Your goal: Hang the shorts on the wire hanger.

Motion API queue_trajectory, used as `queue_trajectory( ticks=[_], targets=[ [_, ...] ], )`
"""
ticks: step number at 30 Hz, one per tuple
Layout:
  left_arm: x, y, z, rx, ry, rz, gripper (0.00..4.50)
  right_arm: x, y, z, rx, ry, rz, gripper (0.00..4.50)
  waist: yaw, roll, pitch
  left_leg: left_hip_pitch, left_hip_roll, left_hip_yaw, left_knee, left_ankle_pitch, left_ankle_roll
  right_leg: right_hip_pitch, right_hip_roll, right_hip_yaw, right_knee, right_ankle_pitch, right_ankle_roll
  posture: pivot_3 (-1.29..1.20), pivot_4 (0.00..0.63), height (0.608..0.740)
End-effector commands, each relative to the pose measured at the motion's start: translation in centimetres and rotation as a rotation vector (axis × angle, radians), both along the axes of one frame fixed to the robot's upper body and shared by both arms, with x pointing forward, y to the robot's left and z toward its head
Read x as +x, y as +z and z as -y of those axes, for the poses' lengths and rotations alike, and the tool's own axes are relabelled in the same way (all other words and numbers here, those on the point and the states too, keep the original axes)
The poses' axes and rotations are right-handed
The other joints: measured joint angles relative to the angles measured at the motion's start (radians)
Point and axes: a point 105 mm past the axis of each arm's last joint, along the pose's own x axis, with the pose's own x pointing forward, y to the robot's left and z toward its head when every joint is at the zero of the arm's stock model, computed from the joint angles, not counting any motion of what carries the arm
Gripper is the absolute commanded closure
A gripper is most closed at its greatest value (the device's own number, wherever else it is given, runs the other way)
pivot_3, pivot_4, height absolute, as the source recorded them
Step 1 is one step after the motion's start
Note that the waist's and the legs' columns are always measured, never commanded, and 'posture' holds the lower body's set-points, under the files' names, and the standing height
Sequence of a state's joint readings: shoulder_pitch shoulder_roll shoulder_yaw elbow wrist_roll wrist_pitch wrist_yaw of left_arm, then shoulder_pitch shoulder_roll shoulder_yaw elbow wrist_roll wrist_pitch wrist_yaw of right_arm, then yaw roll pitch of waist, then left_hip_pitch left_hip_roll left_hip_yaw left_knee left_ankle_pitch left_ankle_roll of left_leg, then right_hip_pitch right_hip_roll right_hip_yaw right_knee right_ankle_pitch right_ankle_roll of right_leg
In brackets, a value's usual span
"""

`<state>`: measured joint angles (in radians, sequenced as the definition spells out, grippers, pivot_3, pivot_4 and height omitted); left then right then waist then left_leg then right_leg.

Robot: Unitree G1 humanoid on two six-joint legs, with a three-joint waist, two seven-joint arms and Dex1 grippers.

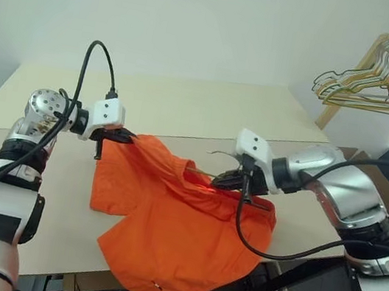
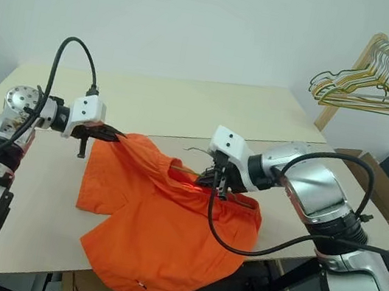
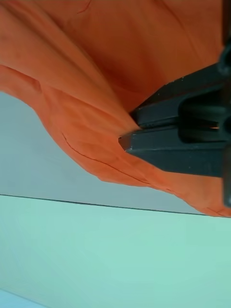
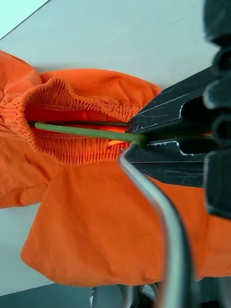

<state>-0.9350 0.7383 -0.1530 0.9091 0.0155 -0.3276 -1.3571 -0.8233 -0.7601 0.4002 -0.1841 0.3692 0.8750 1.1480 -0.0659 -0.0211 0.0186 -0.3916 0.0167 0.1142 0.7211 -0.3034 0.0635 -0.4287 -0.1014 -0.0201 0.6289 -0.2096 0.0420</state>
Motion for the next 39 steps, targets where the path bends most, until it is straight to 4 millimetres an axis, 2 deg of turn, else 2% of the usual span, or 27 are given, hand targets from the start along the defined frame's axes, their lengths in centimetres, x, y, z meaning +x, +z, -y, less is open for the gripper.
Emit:
queue_trajectory(
  ticks=[1, 6, 12, 15, 21, 25, 28, 29, 33, 39],
  targets=[
    [-0.1, 1.4, -0.9, -0.015, 0.022, 0.045, 4.45, 0.2, 1.1, 0.8, -0.002, -0.017, 0.050, 4.50, 0.000, 0.000, 0.000, 0.000, 0.000, 0.000, 0.000, 0.000, 0.000, 0.000, 0.000, 0.000, 0.000, 0.000, 0.000, -0.03, 0.000, 0.740],
    [-0.3, 0.9, -1.4, -0.014, 0.040, 0.034, 4.45, 0.4, 1.9, 1.0, 0.052, -0.044, 0.040, 4.50, 0.002, 0.000, 0.000, 0.000, 0.000, 0.000, 0.000, 0.000, 0.000, 0.000, 0.000, 0.000, 0.000, 0.000, 0.000, -0.03, 0.000, 0.740],
    [-1.0, 0.6, 0.2, -0.045, -0.034, -0.005, 4.45, 0.1, 2.1, 0.7, 0.062, -0.014, 0.049, 4.50, 0.008, 0.000, 0.000, 0.000, 0.000, 0.000, 0.000, 0.000, 0.000, 0.000, 0.000, 0.000, 0.000, 0.000, 0.000, -0.03, 0.000, 0.740],
    [-2.1, 0.7, 0.8, -0.021, -0.124, -0.084, 3.88, 0.1, 2.2, 0.5, 0.064, -0.005, 0.051, 4.50, 0.010, 0.000, 0.000, 0.000, 0.000, 0.000, 0.000, 0.000, 0.000, 0.000, 0.000, 0.000, 0.000, 0.000, 0.000, -0.04, 0.000, 0.740],
    [-2.5, 1.3, 2.8, -0.010, -0.234, -0.084, 1.99, 0.0, 2.3, 0.2, 0.067, 0.009, 0.055, 4.50, 0.012, 0.000, 0.000, 0.000, 0.000, 0.000, 0.000, 0.000, 0.000, 0.000, 0.000, 0.000, 0.000, 0.000, 0.000, -0.04, 0.000, 0.740],
    [-2.0, 1.1, 4.6, 0.017, -0.270, -0.037, 0.74, 0.0, 2.4, 0.0, 0.072, 0.017, 0.059, 4.50, 0.020, 0.000, 0.000, 0.000, 0.000, 0.000, 0.001, 0.000, 0.000, 0.000, 0.000, 0.000, 0.000, 0.000, 0.000, -0.04, 0.000, 0.740],
    [-1.4, 0.4, 5.4, 0.066, -0.265, -0.026, 0.74, 0.0, 2.5, -0.2, 0.075, 0.022, 0.061, 4.50, 0.021, 0.000, 0.000, 0.000, -0.001, 0.000, 0.001, 0.000, 0.000, 0.001, 0.000, 0.000, 0.000, 0.000, 0.000, -0.05, 0.000, 0.740],
    [-1.3, 0.1, 5.6, 0.088, -0.275, -0.030, 0.91, 0.0, 2.6, -0.2, 0.075, 0.022, 0.062, 4.50, 0.021, 0.000, 0.000, 0.000, -0.001, 0.000, 0.001, 0.000, 0.000, 0.001, 0.000, 0.000, 0.000, 0.000, 0.000, -0.05, 0.000, 0.740],
    [-1.2, -0.1, 6.2, 0.100, -0.290, -0.039, 2.02, 0.0, 2.7, -0.2, 0.074, 0.023, 0.064, 4.50, 0.020, 0.000, 0.000, 0.000, -0.001, 0.000, 0.001, 0.000, 0.000, 0.000, 0.000, 0.000, 0.000, 0.000, 0.000, -0.06, 0.000, 0.740],
    [-1.1, 0.1, 6.3, 0.083, -0.294, -0.035, 3.94, 0.0, 2.6, -0.2, 0.066, 0.020, 0.062, 4.50, 0.019, 0.000, 0.000, 0.000, -0.001, 0.000, 0.001, 0.000, 0.000, 0.000, 0.000, 0.000, -0.001, 0.000, 0.000, -0.05, 0.000, 0.740]
  ],
)
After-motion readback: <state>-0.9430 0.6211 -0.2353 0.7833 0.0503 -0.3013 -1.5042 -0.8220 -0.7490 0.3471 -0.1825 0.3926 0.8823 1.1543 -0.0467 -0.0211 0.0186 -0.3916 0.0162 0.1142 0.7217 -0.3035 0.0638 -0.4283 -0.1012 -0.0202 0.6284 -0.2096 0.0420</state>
